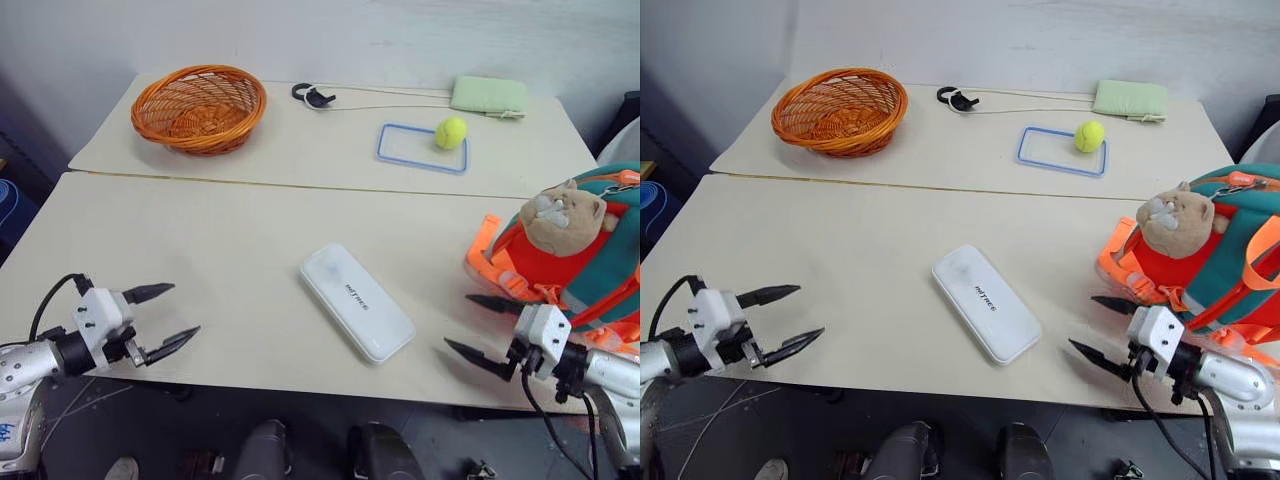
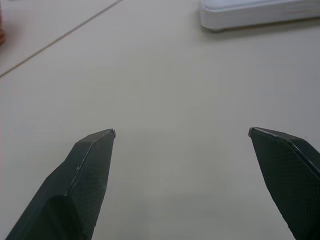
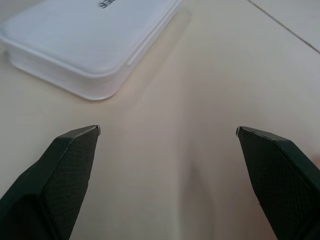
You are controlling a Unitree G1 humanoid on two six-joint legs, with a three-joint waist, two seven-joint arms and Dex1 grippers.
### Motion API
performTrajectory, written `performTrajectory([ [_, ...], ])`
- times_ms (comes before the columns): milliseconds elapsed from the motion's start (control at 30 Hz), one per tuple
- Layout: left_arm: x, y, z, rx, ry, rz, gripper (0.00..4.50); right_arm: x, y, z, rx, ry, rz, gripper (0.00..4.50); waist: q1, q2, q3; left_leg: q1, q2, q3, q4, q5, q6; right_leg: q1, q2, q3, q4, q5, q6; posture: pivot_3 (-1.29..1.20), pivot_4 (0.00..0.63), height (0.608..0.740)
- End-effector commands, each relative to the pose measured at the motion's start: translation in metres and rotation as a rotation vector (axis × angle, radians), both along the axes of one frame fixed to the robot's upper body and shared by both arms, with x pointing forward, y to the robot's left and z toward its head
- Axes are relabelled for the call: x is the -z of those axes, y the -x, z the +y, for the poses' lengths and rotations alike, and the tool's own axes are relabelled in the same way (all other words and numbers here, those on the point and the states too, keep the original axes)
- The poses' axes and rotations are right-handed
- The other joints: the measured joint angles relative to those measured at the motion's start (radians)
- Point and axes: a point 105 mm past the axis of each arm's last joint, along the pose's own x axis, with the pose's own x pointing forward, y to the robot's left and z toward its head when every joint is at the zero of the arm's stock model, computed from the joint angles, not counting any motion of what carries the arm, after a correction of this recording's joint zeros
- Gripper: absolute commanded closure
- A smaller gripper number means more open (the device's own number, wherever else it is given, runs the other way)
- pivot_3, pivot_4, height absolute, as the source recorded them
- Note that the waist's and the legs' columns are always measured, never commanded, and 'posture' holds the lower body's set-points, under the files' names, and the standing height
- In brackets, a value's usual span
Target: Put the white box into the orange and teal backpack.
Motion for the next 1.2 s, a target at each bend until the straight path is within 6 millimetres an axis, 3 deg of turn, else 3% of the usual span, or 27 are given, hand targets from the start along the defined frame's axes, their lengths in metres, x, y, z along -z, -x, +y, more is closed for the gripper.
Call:
performTrajectory([
  [33, -0.007, 0.000, -0.005, 0.021, 0.002, -0.012, 0.00, -0.009, 0.003, -0.001, 0.019, -0.012, -0.039, 0.04, -0.006, 0.000, 0.000, 0.000, 0.000, 0.000, 0.000, 0.000, 0.000, 0.000, 0.000, 0.000, 0.000, 0.000, 0.000, 0.00, 0.150, 0.740],
  [200, -0.004, -0.001, -0.016, 0.087, 0.039, 0.053, 0.00, -0.008, 0.013, 0.002, 0.007, -0.014, -0.024, 0.04, -0.005, 0.000, 0.000, 0.000, 0.000, 0.000, -0.001, 0.000, -0.001, 0.000, 0.000, 0.000, 0.000, 0.000, 0.000, 0.00, 0.150, 0.740],
  [267, -0.007, -0.013, -0.020, 0.084, 0.007, 0.019, 0.40, -0.016, 0.017, 0.009, -0.001, -0.075, 0.019, 0.41, -0.003, 0.000, 0.000, 0.000, 0.000, 0.000, 0.000, 0.000, -0.001, 0.000, 0.000, 0.000, 0.001, 0.000, 0.000, 0.00, 0.150, 0.740],
  [333, -0.016, -0.029, -0.029, 0.081, 0.021, -0.015, 0.90, -0.026, 0.020, 0.021, -0.016, -0.142, 0.064, 0.98, 0.003, 0.000, 0.000, 0.000, 0.000, -0.001, 0.000, 0.001, -0.001, 0.000, 0.000, 0.000, 0.001, 0.000, 0.000, 0.00, 0.150, 0.740],
  [467, -0.041, -0.058, -0.086, 0.220, 0.033, -0.112, 2.12, -0.020, 0.040, 0.048, -0.140, -0.102, 0.184, 2.37, 0.024, 0.000, 0.000, 0.000, 0.000, -0.001, 0.001, 0.001, 0.000, 0.000, 0.000, 0.000, 0.001, 0.000, 0.000, 0.00, 0.150, 0.740],
  [567, -0.038, -0.093, -0.116, 0.219, 0.051, -0.132, 3.04, -0.002, 0.052, 0.058, -0.167, -0.090, 0.311, 3.38, 0.047, -0.001, -0.001, -0.001, -0.001, -0.001, 0.002, 0.002, -0.003, 0.000, 0.000, -0.001, 0.001, 0.000, 0.000, 0.00, 0.150, 0.740],
  [667, -0.030, -0.129, -0.144, 0.205, 0.039, -0.135, 3.92, 0.008, 0.052, 0.063, -0.197, -0.032, 0.309, 4.38, 0.048, -0.003, -0.001, -0.002, -0.002, 0.001, 0.004, 0.002, -0.003, 0.000, 0.002, -0.001, 0.001, 0.001, 0.001, 0.00, 0.150, 0.740],
  [733, -0.025, -0.145, -0.161, 0.208, 0.038, -0.117, 4.40, 0.009, 0.048, 0.067, -0.200, -0.023, 0.297, 4.50, 0.043, -0.004, 0.000, -0.003, -0.002, 0.002, 0.006, 0.002, -0.002, -0.002, 0.003, -0.001, 0.001, 0.001, 0.002, 0.00, 0.150, 0.740],
  [933, -0.013, -0.153, -0.206, 0.322, 0.029, -0.054, 4.40, 0.018, 0.037, 0.075, -0.165, 0.023, 0.267, 4.50, 0.044, -0.005, 0.000, -0.003, -0.001, 0.003, 0.008, 0.002, -0.003, -0.002, 0.003, -0.003, 0.002, 0.002, 0.003, 0.00, 0.150, 0.740],
  [1200, 0.005, -0.136, -0.217, 0.436, 0.043, 0.099, 4.40, 0.014, 0.014, 0.070, -0.091, 0.079, 0.181, 4.50, 0.043, -0.005, 0.000, -0.004, -0.001, 0.001, 0.011, 0.003, -0.004, -0.001, 0.003, -0.002, 0.003, 0.002, 0.003, 0.00, 0.150, 0.740],
])
